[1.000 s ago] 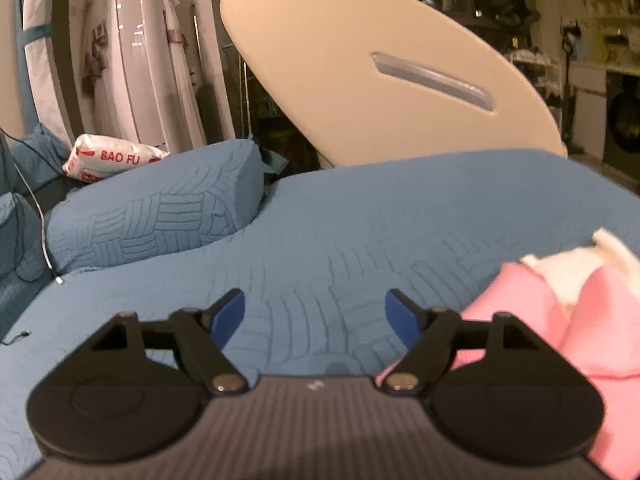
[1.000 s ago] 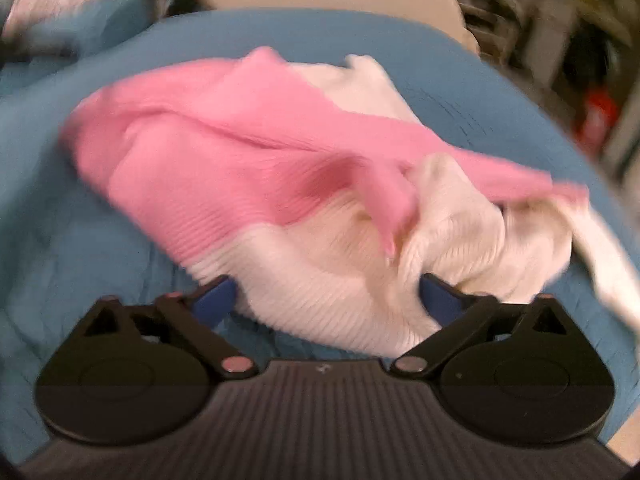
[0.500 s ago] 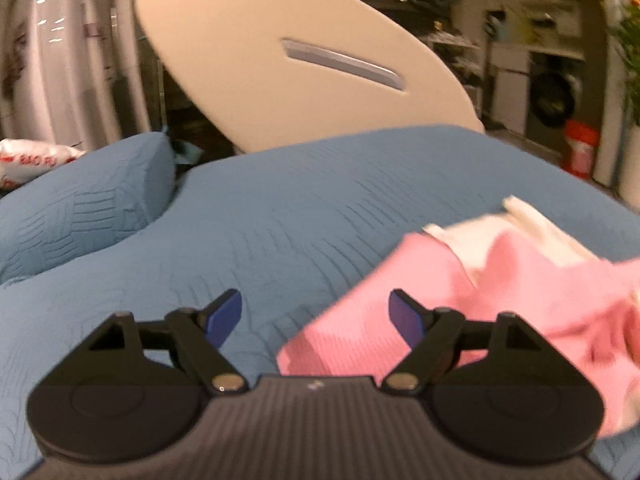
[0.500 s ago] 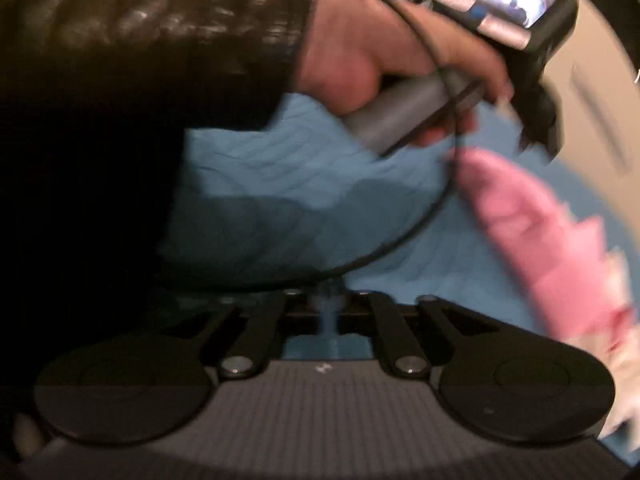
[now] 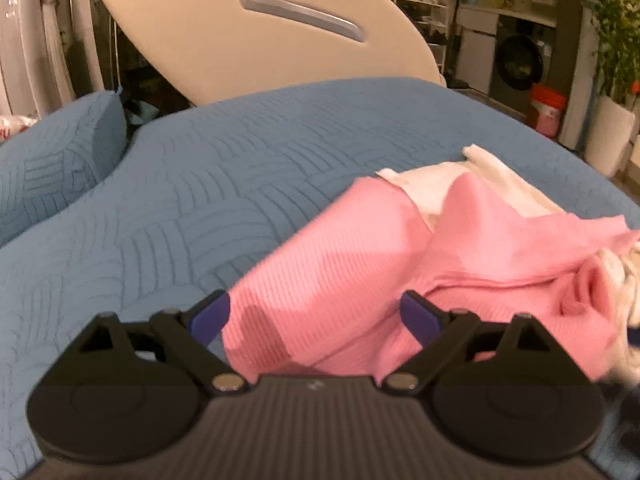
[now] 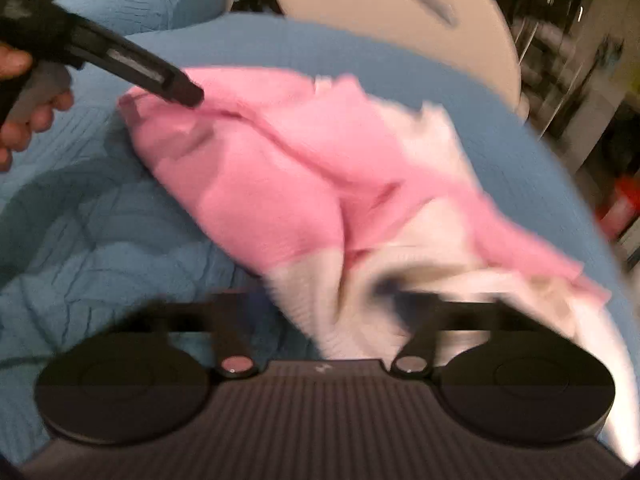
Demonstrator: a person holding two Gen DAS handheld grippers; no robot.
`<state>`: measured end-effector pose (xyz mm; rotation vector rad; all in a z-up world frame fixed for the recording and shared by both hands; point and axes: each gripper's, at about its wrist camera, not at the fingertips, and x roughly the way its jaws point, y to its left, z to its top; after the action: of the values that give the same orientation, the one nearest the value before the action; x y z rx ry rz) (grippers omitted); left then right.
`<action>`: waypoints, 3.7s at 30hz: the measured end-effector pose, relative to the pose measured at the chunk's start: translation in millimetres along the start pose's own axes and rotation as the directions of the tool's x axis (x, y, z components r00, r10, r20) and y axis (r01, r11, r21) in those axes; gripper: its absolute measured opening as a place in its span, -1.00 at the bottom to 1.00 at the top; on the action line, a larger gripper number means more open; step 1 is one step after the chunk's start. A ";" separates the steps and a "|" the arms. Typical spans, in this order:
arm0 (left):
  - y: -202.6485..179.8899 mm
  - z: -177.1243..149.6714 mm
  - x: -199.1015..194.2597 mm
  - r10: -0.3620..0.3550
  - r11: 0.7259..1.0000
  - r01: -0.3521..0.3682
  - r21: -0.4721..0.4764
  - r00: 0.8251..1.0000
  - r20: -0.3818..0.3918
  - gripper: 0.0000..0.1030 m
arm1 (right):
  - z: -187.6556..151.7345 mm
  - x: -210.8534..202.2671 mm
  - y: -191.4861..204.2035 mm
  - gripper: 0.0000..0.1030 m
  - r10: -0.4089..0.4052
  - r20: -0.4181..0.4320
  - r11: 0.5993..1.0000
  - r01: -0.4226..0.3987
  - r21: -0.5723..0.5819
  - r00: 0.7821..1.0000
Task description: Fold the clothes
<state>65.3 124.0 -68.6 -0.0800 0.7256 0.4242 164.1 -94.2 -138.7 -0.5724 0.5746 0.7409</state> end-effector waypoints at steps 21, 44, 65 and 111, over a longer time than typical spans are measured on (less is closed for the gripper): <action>15.4 0.3 14.2 0.025 0.999 -0.027 -0.027 0.996 -0.084 0.95 | 41.7 -94.5 30.7 1.00 -0.057 0.392 0.985 -0.012 0.170 0.918; 21.2 13.8 -12.1 0.010 0.996 -0.003 -0.087 0.997 0.077 0.91 | 18.3 -114.8 172.0 -0.82 0.466 0.081 0.862 -0.432 -0.265 0.881; 0.4 4.0 -8.8 -0.224 0.974 0.223 0.040 0.974 0.036 0.92 | 44.4 0.2 65.1 -0.29 0.182 0.057 0.969 -0.189 0.157 0.982; 108.0 3.4 11.7 0.367 0.769 -0.341 -0.541 0.928 -0.063 -0.55 | 53.4 -39.1 121.3 -0.44 0.369 -0.030 0.928 -0.367 0.058 0.929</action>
<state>31.7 227.3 -65.8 -0.4774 0.5526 0.9930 64.3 -3.5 -108.4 -0.4353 0.7481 1.0682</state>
